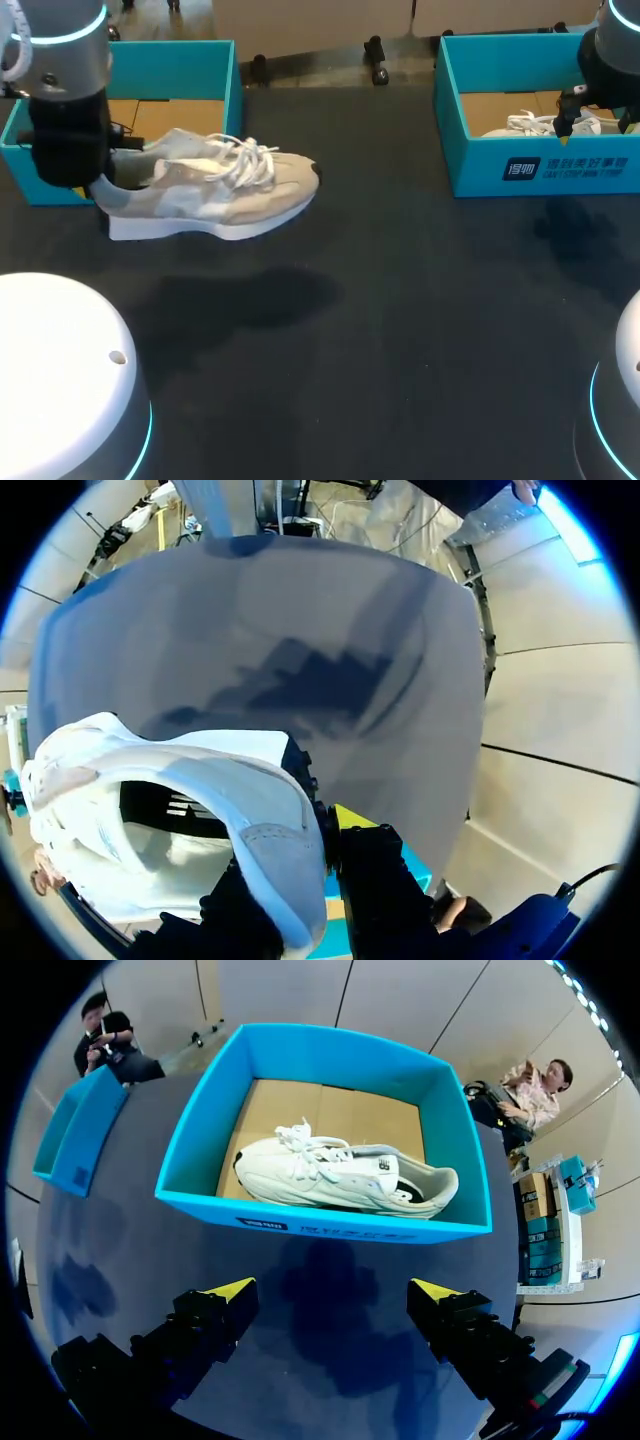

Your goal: Take the shoe out of the shoebox, open the shoe tongue, remove and reinsert the insole, then place the shoe into the shoebox

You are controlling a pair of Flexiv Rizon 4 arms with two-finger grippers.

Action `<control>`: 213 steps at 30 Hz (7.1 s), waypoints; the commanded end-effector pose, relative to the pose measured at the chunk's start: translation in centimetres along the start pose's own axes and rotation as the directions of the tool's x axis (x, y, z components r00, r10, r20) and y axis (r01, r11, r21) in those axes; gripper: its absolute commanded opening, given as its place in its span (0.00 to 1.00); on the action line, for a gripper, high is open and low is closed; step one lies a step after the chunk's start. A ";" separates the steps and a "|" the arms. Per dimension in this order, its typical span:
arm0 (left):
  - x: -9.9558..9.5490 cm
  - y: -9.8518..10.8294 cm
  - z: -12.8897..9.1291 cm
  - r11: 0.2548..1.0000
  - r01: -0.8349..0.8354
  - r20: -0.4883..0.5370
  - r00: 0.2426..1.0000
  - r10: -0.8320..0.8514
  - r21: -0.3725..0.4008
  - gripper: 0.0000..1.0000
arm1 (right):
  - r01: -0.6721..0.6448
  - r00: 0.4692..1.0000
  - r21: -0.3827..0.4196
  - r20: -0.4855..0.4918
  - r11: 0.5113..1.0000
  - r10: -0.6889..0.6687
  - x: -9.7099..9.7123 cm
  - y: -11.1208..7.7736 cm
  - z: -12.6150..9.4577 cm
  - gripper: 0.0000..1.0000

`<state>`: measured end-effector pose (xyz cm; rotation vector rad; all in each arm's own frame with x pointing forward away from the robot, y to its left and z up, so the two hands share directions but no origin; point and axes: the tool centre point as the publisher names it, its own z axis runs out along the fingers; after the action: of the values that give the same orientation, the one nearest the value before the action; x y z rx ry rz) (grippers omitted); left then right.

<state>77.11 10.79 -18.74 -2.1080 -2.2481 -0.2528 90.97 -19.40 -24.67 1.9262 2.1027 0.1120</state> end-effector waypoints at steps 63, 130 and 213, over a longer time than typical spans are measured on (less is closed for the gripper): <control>-17.1 -7.4 16.8 0.999 0.000 -0.096 0.995 -0.004 -0.035 0.00 | -0.001 1.000 -0.001 0.000 1.000 0.001 0.0 -0.1 0.0 1.00; -6.7 -5.9 8.0 0.818 0.420 0.038 0.881 -0.471 0.392 1.00 | -0.001 1.000 -0.001 0.000 1.000 0.001 0.0 -0.1 0.0 1.00; -10.6 -8.0 16.5 -0.146 0.244 -0.135 -0.064 -0.989 0.959 1.00 | -0.001 1.000 -0.001 0.000 1.000 0.001 0.0 -0.1 0.0 1.00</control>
<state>71.88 2.96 -37.41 0.1529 -2.5884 1.7485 90.97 -19.40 -24.67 1.9262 2.1027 0.1120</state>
